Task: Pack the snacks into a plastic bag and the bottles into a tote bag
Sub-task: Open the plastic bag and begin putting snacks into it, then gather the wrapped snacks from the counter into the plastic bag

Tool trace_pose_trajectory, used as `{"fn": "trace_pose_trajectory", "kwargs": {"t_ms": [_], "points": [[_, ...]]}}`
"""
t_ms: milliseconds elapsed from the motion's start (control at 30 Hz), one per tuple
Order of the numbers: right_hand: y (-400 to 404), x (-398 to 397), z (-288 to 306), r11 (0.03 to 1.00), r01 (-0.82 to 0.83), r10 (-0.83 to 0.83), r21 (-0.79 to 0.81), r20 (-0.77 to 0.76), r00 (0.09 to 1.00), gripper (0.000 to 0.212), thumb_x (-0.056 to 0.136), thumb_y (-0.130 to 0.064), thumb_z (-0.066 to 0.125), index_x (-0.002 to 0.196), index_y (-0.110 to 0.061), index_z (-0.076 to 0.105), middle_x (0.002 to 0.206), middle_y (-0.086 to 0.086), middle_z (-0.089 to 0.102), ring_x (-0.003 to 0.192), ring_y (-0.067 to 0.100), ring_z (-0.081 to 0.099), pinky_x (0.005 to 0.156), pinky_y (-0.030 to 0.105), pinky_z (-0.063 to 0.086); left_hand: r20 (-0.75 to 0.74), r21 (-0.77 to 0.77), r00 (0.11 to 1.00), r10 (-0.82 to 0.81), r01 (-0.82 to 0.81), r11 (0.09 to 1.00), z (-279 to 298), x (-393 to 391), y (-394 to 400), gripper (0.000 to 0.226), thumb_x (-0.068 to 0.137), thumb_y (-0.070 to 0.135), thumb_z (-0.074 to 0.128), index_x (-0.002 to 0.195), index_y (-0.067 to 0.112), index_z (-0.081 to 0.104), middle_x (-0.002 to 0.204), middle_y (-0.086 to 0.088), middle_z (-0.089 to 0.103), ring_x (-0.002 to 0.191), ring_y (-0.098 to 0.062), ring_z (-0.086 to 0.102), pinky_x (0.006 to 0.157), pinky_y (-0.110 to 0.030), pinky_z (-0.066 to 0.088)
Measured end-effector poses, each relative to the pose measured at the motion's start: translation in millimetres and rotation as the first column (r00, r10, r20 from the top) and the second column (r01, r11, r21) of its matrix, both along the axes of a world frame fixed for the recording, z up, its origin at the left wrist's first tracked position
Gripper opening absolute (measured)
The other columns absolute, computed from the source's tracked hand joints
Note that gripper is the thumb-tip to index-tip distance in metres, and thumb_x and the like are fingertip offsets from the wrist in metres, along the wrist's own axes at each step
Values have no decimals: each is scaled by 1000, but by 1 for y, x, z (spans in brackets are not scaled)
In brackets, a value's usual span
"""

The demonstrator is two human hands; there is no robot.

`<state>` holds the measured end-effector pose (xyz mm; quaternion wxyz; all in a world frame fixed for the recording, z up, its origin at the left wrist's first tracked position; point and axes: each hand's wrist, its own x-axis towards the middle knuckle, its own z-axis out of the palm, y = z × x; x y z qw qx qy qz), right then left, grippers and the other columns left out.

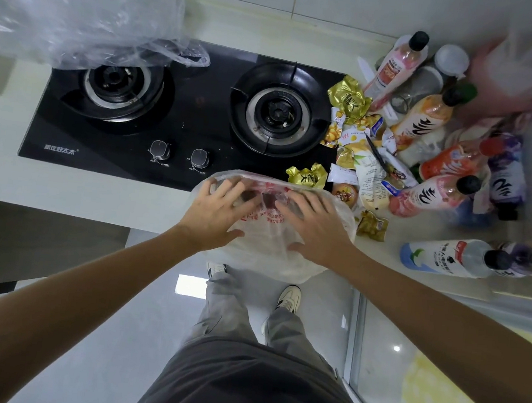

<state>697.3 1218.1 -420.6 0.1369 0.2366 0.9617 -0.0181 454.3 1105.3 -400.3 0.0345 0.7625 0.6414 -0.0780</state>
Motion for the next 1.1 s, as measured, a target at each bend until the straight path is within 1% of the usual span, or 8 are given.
{"fn": "trace_pose_trajectory", "kwargs": {"t_ms": [100,233,367,467,667,767,900,1100], "points": [[0,2,-10,997,35,-28,-62,107,994,127,60,-78,79,161,-25,22,165,14,25,151,35,23,123,55,21,-45,-141,997,67,-73,987,-8,0,3,108,67,74,74,156,35,29,159,-12,26,145,-33,29,116,-56,27],[-7,7,-16,993,68,-55,-101,127,990,131,60,-78,78,163,-27,16,168,13,17,154,36,17,123,54,23,-77,-209,995,59,-74,975,-19,3,6,116,68,80,69,160,35,13,163,-10,14,149,-31,21,121,-52,21],[-10,11,-10,984,117,-117,-133,10,993,106,76,-66,75,160,-24,27,166,13,25,153,35,22,123,53,25,-64,-185,997,50,-61,981,-18,8,12,109,71,76,70,159,34,20,163,-11,17,147,-30,24,119,-51,26],[-11,13,4,980,124,-155,-154,-211,965,72,89,-41,69,151,-18,43,157,10,41,145,31,35,120,50,33,-49,-164,998,45,-53,985,-9,11,17,104,70,73,73,155,32,30,157,-12,26,141,-31,32,114,-51,34],[3,24,32,980,187,-197,-67,-473,859,34,100,-27,51,129,-13,61,127,6,56,116,25,52,96,40,46,-6,-123,1000,-16,15,992,10,17,31,104,63,76,77,148,29,40,143,-8,39,133,-29,38,107,-46,43],[20,32,41,955,288,-285,-69,-482,828,31,102,-28,48,126,-13,61,126,6,56,117,26,51,95,40,46,22,-98,999,-31,33,995,21,20,37,97,66,77,72,144,26,45,140,-6,42,129,-28,40,101,-44,45],[44,42,50,877,475,-456,-73,-436,776,37,97,-27,52,131,-13,58,128,7,53,118,28,49,90,42,49,97,-12,995,-40,41,999,28,25,50,64,84,67,61,130,22,53,135,-6,46,124,-28,45,95,-43,45],[90,50,59,747,661,-649,-64,-285,706,58,84,-15,67,138,-6,48,136,15,46,127,35,43,102,47,47,230,5,973,13,-15,1000,36,47,99,59,95,56,50,142,20,45,128,-3,48,116,-26,48,91,-41,49]]}}
